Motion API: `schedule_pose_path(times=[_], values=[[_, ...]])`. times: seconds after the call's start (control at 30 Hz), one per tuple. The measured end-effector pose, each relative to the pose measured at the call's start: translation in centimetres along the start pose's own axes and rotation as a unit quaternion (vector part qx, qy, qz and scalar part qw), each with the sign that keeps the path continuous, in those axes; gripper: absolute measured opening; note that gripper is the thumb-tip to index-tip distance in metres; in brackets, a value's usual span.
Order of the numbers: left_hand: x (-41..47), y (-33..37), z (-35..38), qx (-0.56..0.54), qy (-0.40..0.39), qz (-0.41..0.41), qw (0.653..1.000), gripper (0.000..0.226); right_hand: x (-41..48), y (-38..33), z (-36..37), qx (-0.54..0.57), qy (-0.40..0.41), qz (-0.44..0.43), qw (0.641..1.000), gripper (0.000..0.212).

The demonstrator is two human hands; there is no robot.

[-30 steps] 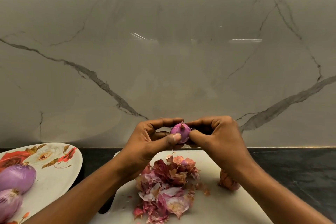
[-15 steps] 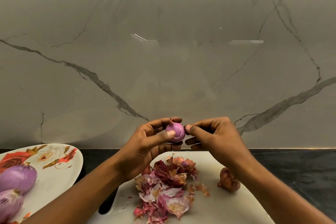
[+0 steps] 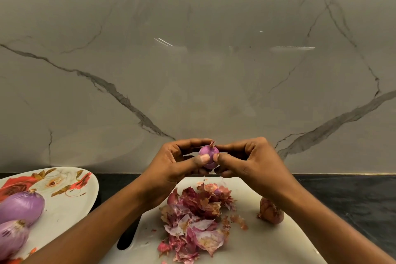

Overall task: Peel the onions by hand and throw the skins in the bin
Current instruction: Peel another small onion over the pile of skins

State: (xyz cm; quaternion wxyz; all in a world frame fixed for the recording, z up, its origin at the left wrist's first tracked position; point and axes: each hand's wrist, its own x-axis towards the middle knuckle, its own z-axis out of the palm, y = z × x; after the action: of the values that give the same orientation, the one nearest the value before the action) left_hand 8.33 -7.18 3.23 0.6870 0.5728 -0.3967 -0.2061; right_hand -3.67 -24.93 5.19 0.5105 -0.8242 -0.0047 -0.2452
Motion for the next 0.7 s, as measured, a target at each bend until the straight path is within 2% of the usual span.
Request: schedule_pose_path(times=[0.1, 0.23, 0.33, 0.47, 0.57, 0.7], values=[[-0.1, -0.2, 0.2, 0.047, -0.001, 0.012, 0.999, 0.046, -0.1, 0.2, 0.1, -0.039, 0.001, -0.028, 0.999, 0.008], [-0.1, -0.5, 0.3, 0.076, -0.001, 0.023, 0.997, 0.044, -0.4, 0.6, 0.3, -0.108, 0.005, -0.069, 0.992, 0.027], [-0.1, -0.5, 0.3, 0.08, -0.003, 0.025, 0.997, 0.044, -0.4, 0.8, 0.3, -0.12, 0.005, -0.068, 0.991, 0.029], [0.0, -0.3, 0.0, 0.056, 0.001, 0.027, 0.998, 0.044, 0.0, 0.4, 0.0, -0.067, -0.006, -0.037, 0.997, 0.015], [0.1, -0.1, -0.1, 0.045, -0.001, 0.029, 0.999, 0.045, 0.1, -0.1, -0.3, 0.0, -0.008, -0.001, 1.0, 0.024], [0.0, 0.0, 0.0, 0.046, -0.007, 0.033, 0.998, 0.045, 0.0, 0.0, -0.1, -0.015, -0.008, -0.013, 1.0, 0.016]])
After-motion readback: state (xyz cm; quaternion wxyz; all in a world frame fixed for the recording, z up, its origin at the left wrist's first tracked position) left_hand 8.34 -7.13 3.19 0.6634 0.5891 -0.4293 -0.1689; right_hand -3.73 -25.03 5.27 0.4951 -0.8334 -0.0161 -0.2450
